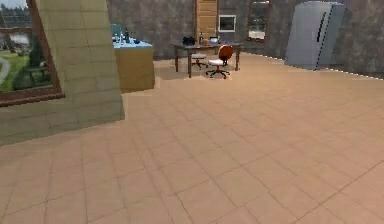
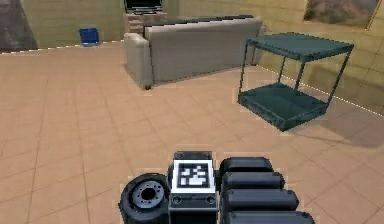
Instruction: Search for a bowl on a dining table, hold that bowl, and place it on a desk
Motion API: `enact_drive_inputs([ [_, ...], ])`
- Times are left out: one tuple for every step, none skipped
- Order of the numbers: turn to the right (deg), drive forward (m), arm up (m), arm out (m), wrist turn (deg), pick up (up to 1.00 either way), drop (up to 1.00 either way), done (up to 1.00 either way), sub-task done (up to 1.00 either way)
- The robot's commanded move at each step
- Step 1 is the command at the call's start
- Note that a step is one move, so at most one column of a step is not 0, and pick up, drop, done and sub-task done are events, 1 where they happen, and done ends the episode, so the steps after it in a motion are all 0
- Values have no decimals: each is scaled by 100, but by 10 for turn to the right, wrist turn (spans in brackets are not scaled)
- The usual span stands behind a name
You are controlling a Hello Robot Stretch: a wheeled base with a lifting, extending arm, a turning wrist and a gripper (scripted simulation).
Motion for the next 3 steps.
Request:
enact_drive_inputs([
  [450,0,0,0,0,0,0,0,0],
  [420,0,0,0,0,0,0,0,0],
  [-450,0,0,0,0,0,0,0,0],
])
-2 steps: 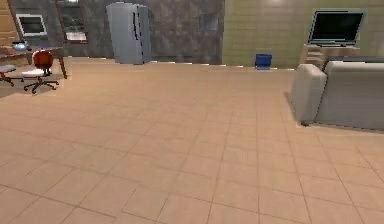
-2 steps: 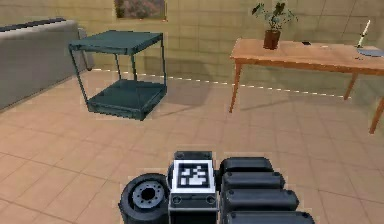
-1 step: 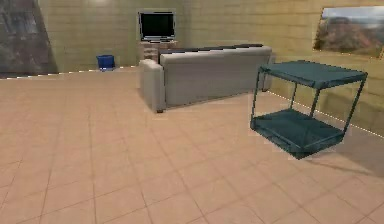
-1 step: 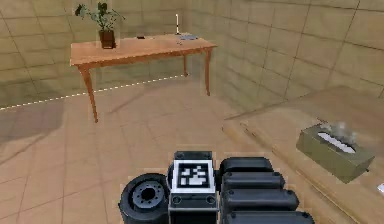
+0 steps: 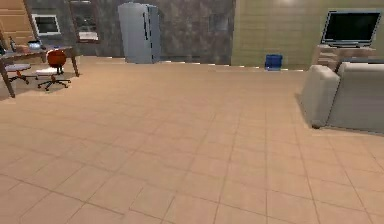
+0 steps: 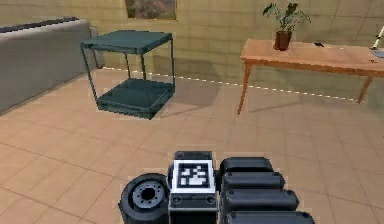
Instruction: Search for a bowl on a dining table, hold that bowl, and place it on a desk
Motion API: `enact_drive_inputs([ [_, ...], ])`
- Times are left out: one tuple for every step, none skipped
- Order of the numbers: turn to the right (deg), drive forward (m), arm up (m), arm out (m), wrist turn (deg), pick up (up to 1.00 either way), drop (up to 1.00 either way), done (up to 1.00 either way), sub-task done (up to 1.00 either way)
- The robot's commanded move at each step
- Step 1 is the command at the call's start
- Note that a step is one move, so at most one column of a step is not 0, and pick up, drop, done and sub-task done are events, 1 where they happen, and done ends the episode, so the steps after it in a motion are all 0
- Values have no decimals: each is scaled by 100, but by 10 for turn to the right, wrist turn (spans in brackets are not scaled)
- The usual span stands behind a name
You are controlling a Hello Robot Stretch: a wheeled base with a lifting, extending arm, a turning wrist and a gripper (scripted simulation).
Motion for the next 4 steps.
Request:
enact_drive_inputs([
  [-450,0,0,0,0,0,0,0,0],
  [-450,0,0,0,0,0,0,0,0],
  [-60,0,0,0,0,0,0,0,0],
  [450,0,0,0,0,0,0,0,0],
])
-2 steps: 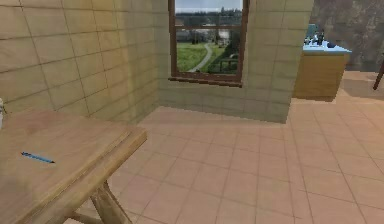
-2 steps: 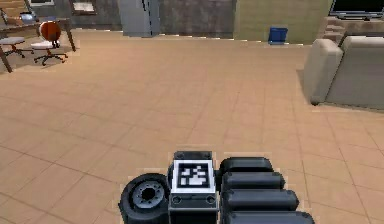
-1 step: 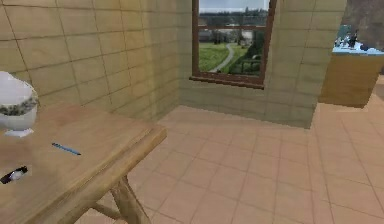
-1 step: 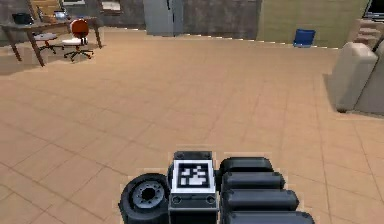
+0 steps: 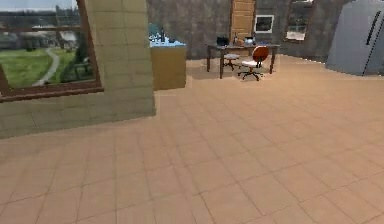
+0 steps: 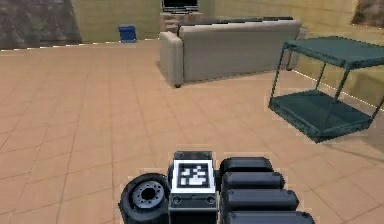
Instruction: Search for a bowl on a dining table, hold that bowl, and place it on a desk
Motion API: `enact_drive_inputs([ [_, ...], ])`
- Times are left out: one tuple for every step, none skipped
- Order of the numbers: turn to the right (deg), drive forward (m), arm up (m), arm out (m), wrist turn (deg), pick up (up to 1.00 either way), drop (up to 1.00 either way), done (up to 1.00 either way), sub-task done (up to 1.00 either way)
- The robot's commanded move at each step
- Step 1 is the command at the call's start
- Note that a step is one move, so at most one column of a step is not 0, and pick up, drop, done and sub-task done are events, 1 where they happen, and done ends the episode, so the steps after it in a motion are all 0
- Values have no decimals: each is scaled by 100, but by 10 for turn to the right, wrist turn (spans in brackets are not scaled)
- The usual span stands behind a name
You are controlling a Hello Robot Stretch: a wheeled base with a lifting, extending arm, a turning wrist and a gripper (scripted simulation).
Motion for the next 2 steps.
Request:
enact_drive_inputs([
  [450,0,0,0,0,0,0,0,0],
  [450,0,0,0,0,0,0,0,0],
])
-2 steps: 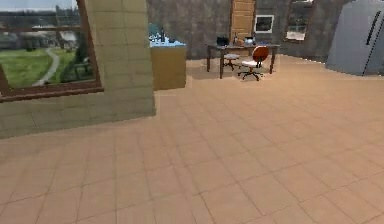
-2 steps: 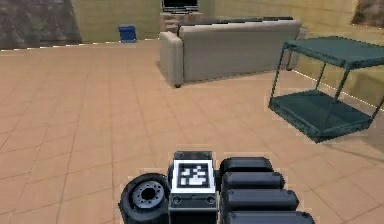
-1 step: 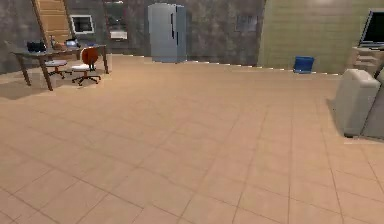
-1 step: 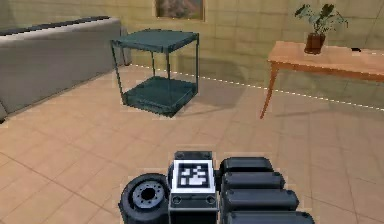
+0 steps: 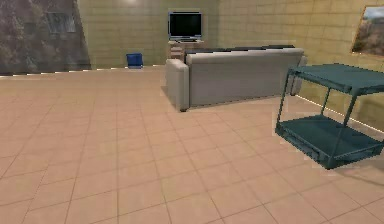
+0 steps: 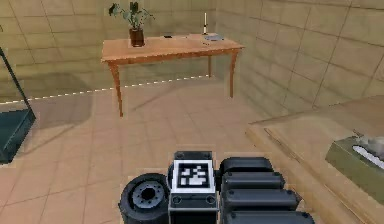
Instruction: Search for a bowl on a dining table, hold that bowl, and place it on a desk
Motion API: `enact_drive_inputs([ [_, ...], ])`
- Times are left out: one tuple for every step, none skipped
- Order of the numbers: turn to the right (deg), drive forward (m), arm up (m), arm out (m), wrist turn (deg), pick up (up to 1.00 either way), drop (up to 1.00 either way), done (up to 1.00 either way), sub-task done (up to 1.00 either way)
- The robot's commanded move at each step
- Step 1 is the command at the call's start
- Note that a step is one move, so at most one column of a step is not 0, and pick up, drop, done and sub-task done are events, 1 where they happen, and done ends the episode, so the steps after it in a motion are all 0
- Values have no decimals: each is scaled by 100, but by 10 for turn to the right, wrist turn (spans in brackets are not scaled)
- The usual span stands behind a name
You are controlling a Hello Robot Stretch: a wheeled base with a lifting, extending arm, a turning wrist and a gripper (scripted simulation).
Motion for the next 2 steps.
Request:
enact_drive_inputs([
  [210,0,0,0,0,0,0,0,0],
  [450,0,0,0,0,0,0,0,0],
])
